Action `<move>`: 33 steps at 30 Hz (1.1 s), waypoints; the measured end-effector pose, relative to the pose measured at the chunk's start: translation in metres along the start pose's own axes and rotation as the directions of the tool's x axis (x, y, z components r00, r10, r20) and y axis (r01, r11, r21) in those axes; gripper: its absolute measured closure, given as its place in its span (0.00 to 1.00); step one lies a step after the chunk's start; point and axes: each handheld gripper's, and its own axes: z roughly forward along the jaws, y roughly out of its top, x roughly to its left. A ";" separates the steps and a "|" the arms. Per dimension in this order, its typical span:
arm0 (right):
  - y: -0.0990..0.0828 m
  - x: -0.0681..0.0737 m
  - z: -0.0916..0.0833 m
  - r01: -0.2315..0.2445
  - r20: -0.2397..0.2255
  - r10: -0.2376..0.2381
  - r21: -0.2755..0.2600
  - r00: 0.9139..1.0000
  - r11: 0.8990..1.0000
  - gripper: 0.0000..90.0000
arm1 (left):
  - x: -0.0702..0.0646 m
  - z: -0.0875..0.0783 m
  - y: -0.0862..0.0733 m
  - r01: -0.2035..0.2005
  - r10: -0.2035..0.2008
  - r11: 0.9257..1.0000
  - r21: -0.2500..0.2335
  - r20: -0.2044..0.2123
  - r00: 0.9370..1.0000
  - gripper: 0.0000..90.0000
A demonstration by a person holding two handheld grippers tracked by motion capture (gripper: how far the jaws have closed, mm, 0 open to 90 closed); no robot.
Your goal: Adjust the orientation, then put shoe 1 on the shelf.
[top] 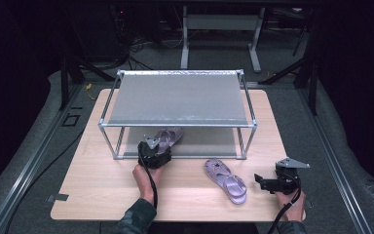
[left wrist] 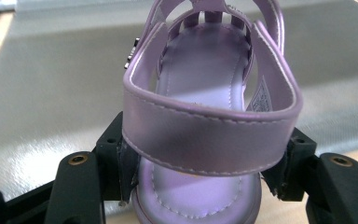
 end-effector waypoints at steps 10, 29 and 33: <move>0.000 0.001 0.000 0.002 0.004 -0.002 0.004 1.000 1.000 0.02 | 0.001 0.023 0.012 0.018 -0.017 1.000 0.019 -0.054 0.998 0.41; 0.000 0.001 -0.001 0.012 -0.003 -0.012 0.004 1.000 1.000 0.03 | 0.002 0.004 -0.004 0.101 -0.101 0.995 0.006 0.050 0.994 0.57; 0.000 0.001 -0.001 0.014 -0.001 -0.014 0.005 1.000 1.000 0.03 | -0.006 0.008 -0.001 0.122 -0.123 0.992 0.013 0.072 0.990 0.63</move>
